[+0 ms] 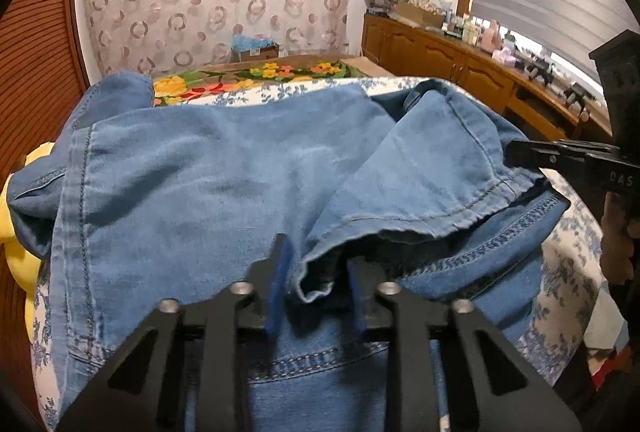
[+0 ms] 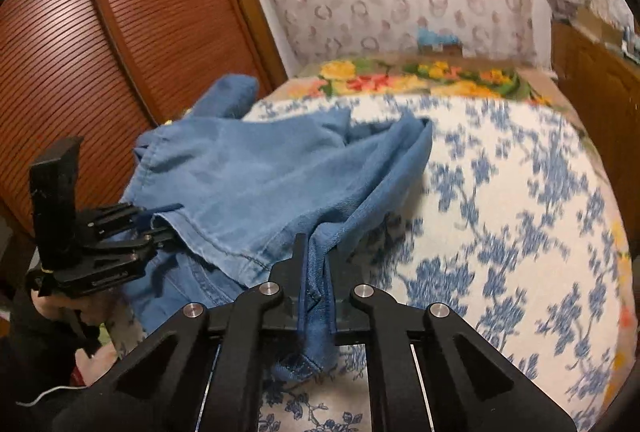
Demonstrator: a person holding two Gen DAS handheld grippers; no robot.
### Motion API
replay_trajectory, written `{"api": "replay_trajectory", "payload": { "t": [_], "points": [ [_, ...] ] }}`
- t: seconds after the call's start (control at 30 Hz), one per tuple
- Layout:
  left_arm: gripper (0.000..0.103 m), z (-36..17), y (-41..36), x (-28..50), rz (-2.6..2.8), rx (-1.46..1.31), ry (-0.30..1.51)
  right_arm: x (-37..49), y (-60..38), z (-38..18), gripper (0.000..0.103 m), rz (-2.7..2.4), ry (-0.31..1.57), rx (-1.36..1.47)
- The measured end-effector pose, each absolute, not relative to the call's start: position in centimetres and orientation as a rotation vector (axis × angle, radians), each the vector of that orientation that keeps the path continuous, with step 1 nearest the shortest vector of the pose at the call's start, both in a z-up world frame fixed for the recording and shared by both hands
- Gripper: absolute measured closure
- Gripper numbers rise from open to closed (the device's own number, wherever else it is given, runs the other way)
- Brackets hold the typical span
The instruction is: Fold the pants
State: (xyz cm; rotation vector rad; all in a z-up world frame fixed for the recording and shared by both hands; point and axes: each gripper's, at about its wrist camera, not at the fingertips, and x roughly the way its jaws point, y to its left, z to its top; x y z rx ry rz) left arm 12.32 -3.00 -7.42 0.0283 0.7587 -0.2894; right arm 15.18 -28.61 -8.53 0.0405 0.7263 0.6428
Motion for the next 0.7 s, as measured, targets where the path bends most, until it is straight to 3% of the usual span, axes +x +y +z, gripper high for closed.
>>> {"api": "replay_trajectory", "payload": {
  "t": [0.13,0.47,0.7],
  "points": [
    [0.097,-5.9,-3.3,11.4,-0.313,0.029,0.718,15.3,-28.6,-6.4,0.099,0.644,0.675,0.029],
    [0.099,-0.5,-4.3,8.6,-0.371,0.054,0.595,15.3,-28.9,-2.9,0.101,0.627,0.606,0.0],
    [0.099,3.6,-3.6,6.5,-0.377,0.037,0.521,15.4,-28.2,3.9,0.101,0.648,0.47,-0.001]
  ]
}}
